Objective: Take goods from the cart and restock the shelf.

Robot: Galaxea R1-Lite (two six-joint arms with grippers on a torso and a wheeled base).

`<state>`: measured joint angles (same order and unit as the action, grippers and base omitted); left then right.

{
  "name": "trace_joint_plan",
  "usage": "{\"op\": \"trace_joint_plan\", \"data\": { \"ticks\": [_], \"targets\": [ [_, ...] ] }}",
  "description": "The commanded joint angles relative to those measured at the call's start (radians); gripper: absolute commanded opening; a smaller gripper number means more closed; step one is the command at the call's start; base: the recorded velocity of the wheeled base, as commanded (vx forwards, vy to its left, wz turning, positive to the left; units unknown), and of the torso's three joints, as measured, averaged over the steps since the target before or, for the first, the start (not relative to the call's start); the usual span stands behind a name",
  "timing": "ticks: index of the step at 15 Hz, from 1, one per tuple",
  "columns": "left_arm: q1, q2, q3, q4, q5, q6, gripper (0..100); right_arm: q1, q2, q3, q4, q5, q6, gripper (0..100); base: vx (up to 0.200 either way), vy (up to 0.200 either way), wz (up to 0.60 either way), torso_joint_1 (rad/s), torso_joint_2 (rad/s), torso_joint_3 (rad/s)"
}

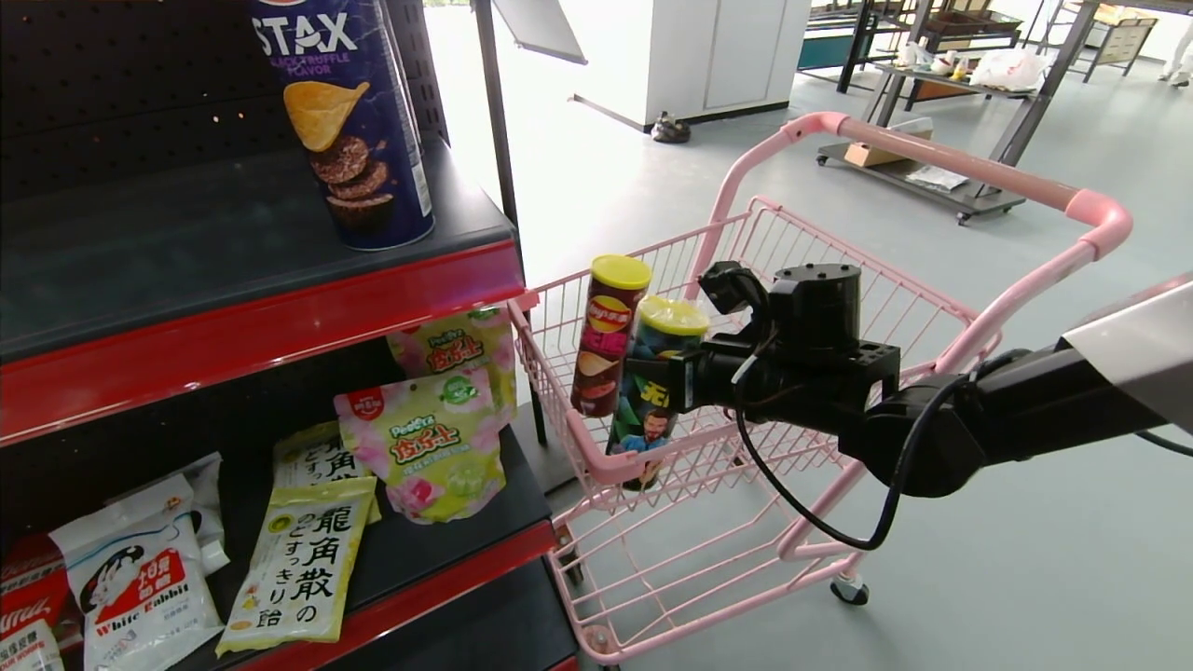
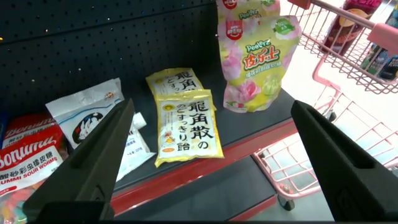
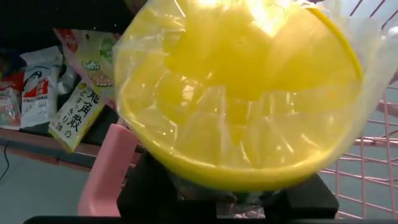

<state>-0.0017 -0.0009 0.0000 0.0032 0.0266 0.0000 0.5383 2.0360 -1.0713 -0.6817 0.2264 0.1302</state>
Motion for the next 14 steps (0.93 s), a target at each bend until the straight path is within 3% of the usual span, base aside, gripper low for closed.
{"op": "trace_joint_plan", "data": {
  "ticks": [1,6,11,14],
  "targets": [
    [0.0,0.001,0.0,0.0,0.001,0.0,100,0.008,-0.094,-0.007,0.008,-0.001,-0.004,0,0.0,0.0,0.0,0.0,0.0,0.0],
    [0.0,0.001,0.0,0.0,-0.001,0.0,100,0.002,-0.296,-0.026,0.04,-0.001,-0.08,0,0.0,0.0,0.0,0.0,0.0,0.0],
    [0.0,0.001,0.0,0.0,-0.001,0.0,100,-0.034,-0.609,-0.067,0.355,-0.025,-0.21,0,0.0,0.0,0.0,0.0,0.0,0.0],
    [0.0,0.001,0.0,0.0,-0.001,0.0,100,-0.037,-0.853,0.097,0.491,-0.15,-0.208,0,0.0,0.0,0.0,0.0,0.0,0.0]
  ]
}}
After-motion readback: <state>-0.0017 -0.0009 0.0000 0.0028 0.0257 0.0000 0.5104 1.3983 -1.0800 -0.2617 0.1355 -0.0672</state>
